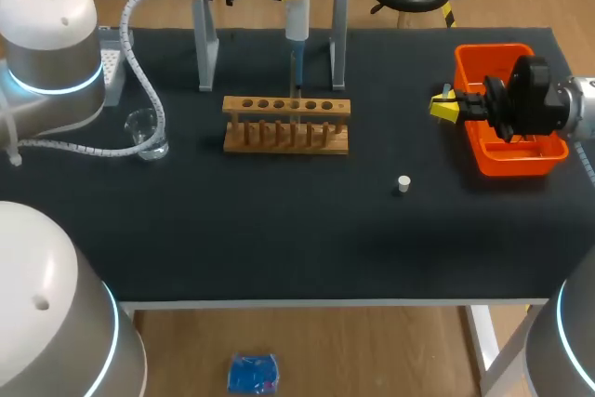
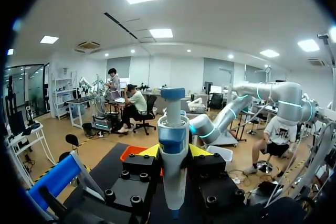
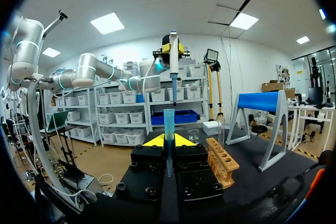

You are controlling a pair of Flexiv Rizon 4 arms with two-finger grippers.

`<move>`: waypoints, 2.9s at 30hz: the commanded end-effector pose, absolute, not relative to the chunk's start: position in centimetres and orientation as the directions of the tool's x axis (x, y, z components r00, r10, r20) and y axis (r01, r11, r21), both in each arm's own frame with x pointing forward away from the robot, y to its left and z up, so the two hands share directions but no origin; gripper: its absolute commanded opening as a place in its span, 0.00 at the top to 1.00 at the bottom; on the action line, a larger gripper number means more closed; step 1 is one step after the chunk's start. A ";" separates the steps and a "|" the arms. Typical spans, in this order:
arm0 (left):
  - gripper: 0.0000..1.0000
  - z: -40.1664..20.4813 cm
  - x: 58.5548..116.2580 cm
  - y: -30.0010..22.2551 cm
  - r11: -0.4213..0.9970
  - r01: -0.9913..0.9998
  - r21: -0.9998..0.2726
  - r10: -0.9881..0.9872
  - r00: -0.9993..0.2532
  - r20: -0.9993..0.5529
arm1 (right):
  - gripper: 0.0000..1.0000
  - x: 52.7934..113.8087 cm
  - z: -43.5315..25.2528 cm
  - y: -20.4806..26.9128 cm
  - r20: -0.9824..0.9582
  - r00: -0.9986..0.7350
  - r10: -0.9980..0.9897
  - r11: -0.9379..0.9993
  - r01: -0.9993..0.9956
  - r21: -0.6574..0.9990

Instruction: Invert the test tube, pick up the pipette, mount the tip to pipette, aspirate from beaker and dispense into the tube, eject the tip, return the pipette, and cap with the stopper.

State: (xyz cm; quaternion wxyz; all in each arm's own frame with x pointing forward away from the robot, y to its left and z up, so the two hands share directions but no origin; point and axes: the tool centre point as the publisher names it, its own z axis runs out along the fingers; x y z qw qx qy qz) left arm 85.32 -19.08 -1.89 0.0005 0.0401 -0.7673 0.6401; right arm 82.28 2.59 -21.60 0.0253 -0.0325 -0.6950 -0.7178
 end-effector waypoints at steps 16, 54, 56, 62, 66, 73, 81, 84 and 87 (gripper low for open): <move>1.00 -1.9 85.3 -19.1 0.175 -0.061 -0.983 -0.062 -0.997 0.051 | 1.00 82.3 -21.9 7.2 -0.120 -0.990 -0.080 0.019 -0.122 0.992; 1.00 -1.9 85.3 -19.1 0.175 -0.061 -0.983 -0.062 -0.997 0.051 | 1.00 86.3 -24.5 21.8 -0.158 -0.970 -0.184 0.194 -0.193 0.962; 1.00 -1.9 85.3 -19.1 0.175 -0.061 -0.983 -0.062 -0.997 0.051 | 1.00 86.3 -24.2 22.1 -0.159 -0.970 -0.186 0.187 -0.194 0.963; 1.00 -1.9 85.3 -19.1 0.175 -0.061 -0.983 -0.062 -0.997 0.051 | 1.00 86.2 -23.9 22.5 -0.165 -0.966 -0.199 0.188 -0.203 0.961; 1.00 -1.9 85.3 -19.1 0.175 -0.061 -0.983 -0.062 -0.997 0.051 | 1.00 86.0 -23.8 22.7 -0.167 -0.963 -0.210 0.188 -0.208 0.960; 1.00 -1.9 85.3 -19.1 0.175 -0.061 -0.983 -0.062 -0.997 0.051 | 1.00 85.5 -23.3 22.9 -0.177 -0.959 -0.223 0.174 -0.218 0.960; 1.00 -1.9 85.3 -19.1 0.175 -0.061 -0.983 -0.062 -0.997 0.051 | 1.00 85.1 -23.0 23.1 -0.186 -0.953 -0.238 0.164 -0.228 0.960; 1.00 -1.9 85.3 -19.1 0.175 -0.061 -0.983 -0.062 -0.997 0.051 | 1.00 85.0 -23.1 23.1 -0.186 -0.953 -0.241 0.165 -0.229 0.959; 1.00 -1.9 85.3 -19.1 0.175 -0.061 -0.983 -0.062 -0.997 0.051 | 1.00 85.0 -23.3 23.2 -0.184 -0.952 -0.243 0.169 -0.228 0.959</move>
